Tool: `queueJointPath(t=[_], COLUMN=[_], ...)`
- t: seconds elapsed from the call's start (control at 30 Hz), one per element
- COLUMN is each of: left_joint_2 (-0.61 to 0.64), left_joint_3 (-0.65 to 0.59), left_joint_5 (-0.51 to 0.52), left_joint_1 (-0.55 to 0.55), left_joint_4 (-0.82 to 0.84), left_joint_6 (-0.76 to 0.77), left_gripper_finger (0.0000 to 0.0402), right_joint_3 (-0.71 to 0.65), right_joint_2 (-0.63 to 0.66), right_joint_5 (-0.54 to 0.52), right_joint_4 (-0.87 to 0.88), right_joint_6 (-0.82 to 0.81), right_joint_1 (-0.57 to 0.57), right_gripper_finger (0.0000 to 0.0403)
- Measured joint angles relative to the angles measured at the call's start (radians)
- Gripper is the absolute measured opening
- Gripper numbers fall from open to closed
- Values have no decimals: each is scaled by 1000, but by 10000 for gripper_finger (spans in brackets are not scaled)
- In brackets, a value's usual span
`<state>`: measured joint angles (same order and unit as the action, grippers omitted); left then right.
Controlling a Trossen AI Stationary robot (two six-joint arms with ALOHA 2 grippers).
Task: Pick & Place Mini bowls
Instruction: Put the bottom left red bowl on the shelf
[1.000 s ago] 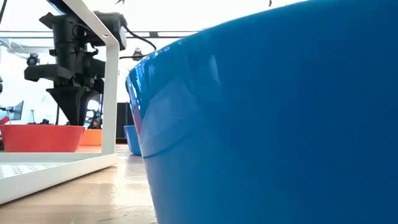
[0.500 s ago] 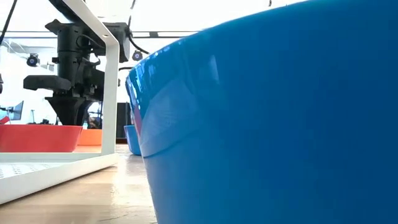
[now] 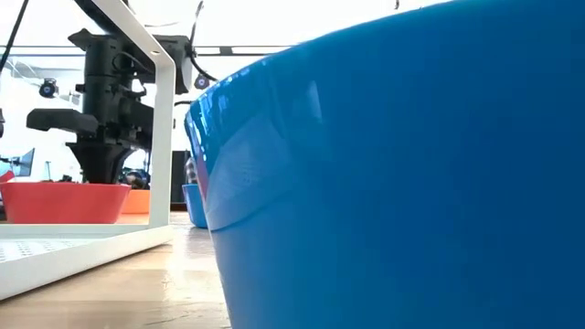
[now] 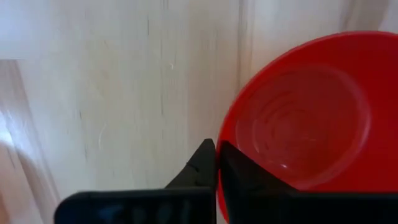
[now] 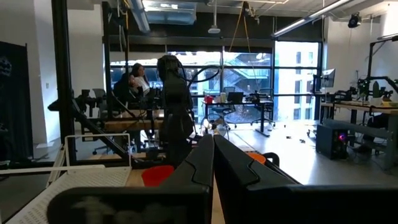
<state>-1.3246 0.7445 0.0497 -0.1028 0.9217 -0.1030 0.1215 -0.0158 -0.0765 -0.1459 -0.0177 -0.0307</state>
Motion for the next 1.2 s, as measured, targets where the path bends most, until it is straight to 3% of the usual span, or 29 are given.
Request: queueJointPath(t=[0.53,0.83,1.2], left_joint_2=[188,190,190], left_joint_3=[136,181,193], left_joint_5=[-33,-37,-68], left_joint_1=[45,254,550], left_joint_4=[181,206,215], left_joint_6=[83,232,599], left_gripper_finger=[0,0,0], right_joint_3=[0,0,1], right_joint_2=[0,0,0], right_joint_5=[0,0,1], right_joint_4=[0,0,8], right_joint_6=[2,-1,21], right_joint_1=[0,0,0], right_gripper_finger=[8,8,8])
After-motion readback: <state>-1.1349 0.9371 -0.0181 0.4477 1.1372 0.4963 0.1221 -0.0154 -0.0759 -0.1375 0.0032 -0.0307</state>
